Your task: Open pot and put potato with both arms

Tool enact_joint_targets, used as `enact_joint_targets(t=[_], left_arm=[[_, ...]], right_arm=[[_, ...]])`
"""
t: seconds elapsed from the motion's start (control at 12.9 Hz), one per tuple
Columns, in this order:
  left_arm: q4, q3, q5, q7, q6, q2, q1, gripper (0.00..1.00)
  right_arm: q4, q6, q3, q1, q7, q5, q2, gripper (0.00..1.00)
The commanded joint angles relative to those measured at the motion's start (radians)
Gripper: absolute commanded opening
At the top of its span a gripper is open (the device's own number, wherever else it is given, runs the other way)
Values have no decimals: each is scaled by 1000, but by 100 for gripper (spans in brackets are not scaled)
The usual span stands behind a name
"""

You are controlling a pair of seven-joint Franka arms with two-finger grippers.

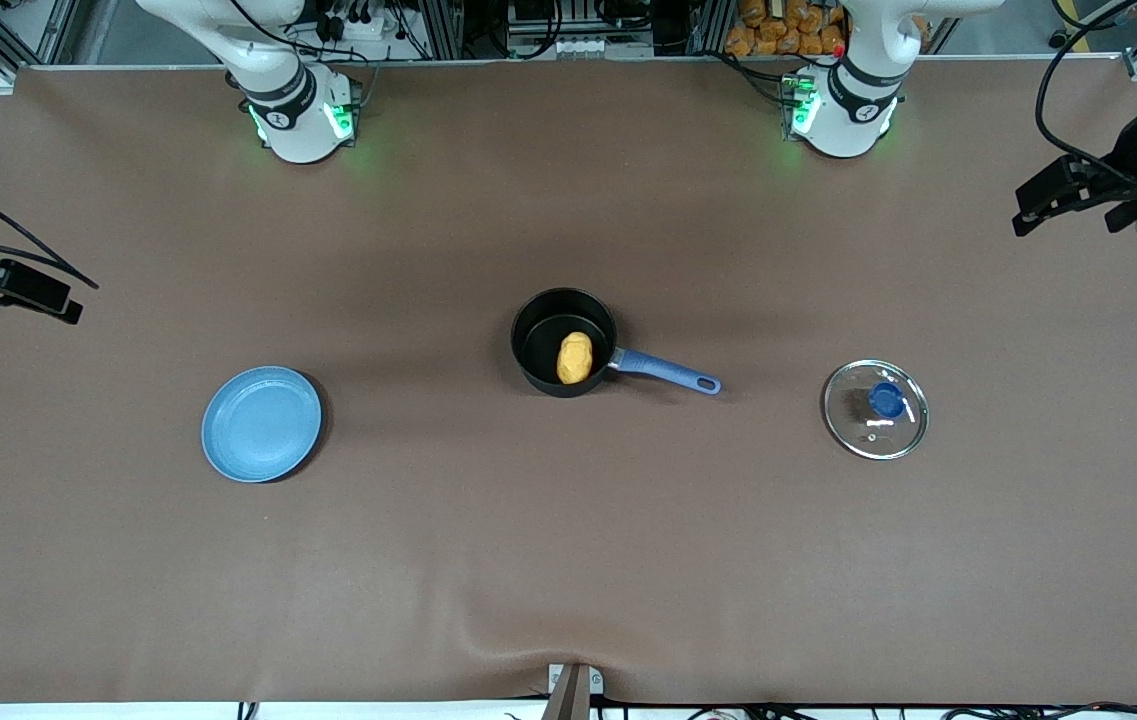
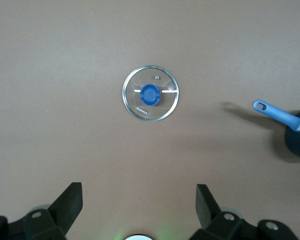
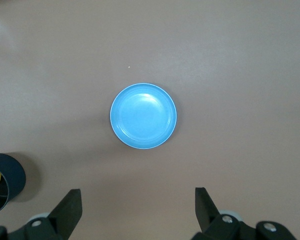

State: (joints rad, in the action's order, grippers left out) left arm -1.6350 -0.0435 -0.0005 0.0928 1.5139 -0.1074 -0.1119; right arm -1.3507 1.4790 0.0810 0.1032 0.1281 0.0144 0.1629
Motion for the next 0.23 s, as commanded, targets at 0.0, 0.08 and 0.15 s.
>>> enact_joint_targets(t=[0.0,0.08,0.15], left_arm=[[-22,-24,-24,-56,-3,-41,-17,100],[-11,-24,-24,-48,-4,-40,-17,100],[-2,-25,-24,-48,-9,-37,-15,100]], right_arm=[[-2,-5,14,13,2,1,-11,100],[-2,-6,13,13,2,1,-11,100],[-1,-6,13,13,2,1,-11,100]])
